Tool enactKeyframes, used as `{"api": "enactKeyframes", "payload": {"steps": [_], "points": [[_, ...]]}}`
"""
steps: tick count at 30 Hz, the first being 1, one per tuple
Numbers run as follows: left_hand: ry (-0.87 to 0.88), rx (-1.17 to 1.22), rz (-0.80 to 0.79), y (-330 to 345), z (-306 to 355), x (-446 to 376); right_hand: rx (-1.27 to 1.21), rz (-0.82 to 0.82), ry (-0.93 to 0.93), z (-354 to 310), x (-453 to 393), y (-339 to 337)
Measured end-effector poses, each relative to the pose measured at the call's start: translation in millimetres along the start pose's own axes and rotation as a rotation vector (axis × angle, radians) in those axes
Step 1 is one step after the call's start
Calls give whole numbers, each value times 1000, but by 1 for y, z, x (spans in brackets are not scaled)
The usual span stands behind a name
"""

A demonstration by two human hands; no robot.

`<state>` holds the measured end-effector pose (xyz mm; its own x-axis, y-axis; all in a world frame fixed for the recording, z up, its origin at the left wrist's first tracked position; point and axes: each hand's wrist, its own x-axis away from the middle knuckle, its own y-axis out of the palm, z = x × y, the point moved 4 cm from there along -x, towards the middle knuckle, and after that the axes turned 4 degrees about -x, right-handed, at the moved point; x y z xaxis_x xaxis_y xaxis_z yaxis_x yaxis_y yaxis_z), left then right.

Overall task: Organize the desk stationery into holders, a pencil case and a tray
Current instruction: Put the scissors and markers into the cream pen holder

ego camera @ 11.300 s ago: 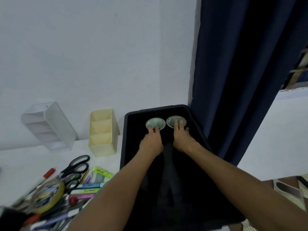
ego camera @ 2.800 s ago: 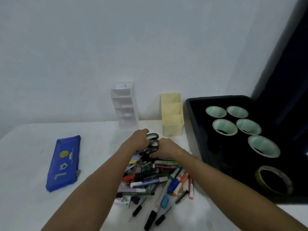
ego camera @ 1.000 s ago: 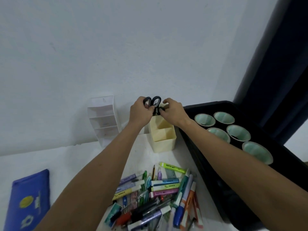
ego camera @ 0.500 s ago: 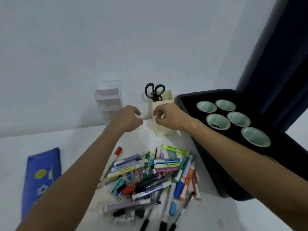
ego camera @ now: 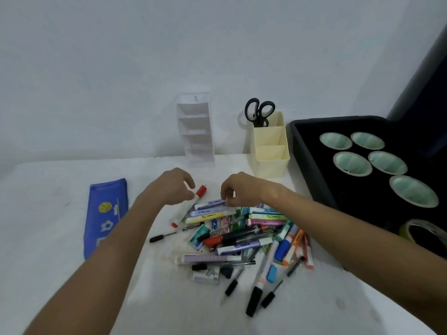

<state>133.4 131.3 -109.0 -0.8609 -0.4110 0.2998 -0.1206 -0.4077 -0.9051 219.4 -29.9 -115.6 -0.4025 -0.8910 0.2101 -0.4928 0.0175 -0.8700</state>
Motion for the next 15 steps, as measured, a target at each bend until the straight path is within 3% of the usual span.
{"api": "enactKeyframes", "payload": {"steps": [4,10,15], "points": [[11,-94,41,8,-15,10,2,-43,-46,-14,1,8],[-38,-145,-8,26,-23,18,51,-301,-147,-42,22,36],[-44,-84,-9,40,-28,25,59,-230,-169,-43,33,42]]}}
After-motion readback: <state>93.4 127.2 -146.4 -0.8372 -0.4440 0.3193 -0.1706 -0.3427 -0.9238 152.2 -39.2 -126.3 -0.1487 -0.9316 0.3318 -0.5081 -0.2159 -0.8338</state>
